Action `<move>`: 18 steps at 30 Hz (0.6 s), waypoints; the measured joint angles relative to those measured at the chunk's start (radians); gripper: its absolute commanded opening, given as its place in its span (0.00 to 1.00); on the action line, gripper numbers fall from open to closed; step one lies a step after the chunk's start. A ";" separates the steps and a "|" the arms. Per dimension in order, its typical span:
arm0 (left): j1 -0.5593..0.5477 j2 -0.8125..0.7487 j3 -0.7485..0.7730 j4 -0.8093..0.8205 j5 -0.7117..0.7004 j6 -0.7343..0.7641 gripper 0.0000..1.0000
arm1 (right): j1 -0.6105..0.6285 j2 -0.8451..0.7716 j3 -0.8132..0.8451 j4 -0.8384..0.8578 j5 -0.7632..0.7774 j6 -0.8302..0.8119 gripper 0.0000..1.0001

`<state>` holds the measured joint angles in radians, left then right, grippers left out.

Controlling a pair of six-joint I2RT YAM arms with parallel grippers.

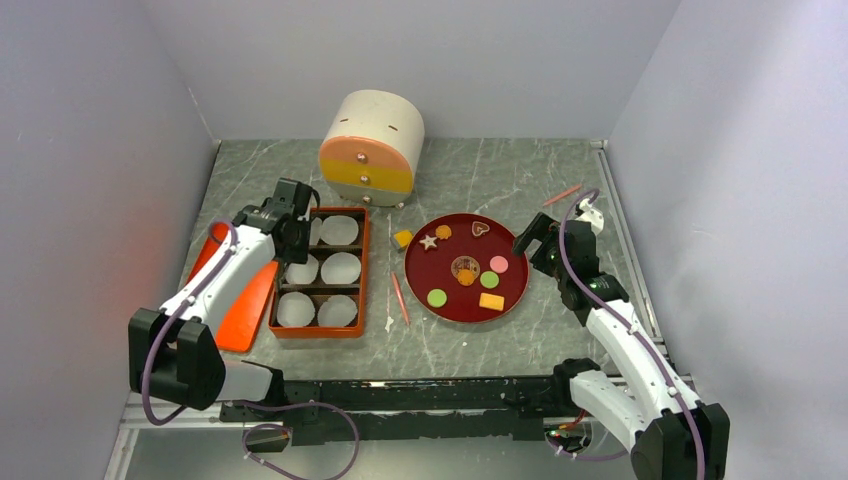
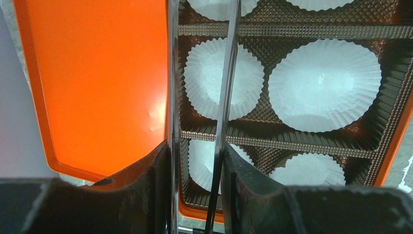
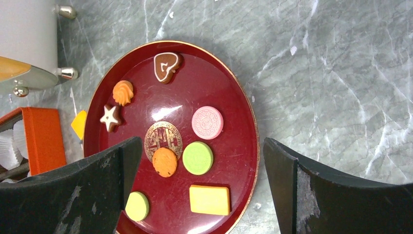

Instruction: Pack the cookies

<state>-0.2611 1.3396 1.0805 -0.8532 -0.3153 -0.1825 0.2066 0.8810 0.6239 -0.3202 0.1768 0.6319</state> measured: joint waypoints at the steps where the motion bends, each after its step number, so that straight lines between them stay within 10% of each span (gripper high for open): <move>1: 0.000 0.000 -0.003 0.001 0.002 0.000 0.27 | 0.000 0.001 0.000 0.001 0.000 0.000 1.00; 18: 0.000 0.036 -0.065 0.042 0.007 0.000 0.37 | 0.000 0.006 0.000 0.009 -0.003 0.000 1.00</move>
<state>-0.2611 1.3758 1.0157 -0.8108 -0.3084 -0.1825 0.2066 0.8875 0.6239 -0.3115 0.1734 0.6319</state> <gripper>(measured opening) 0.410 0.997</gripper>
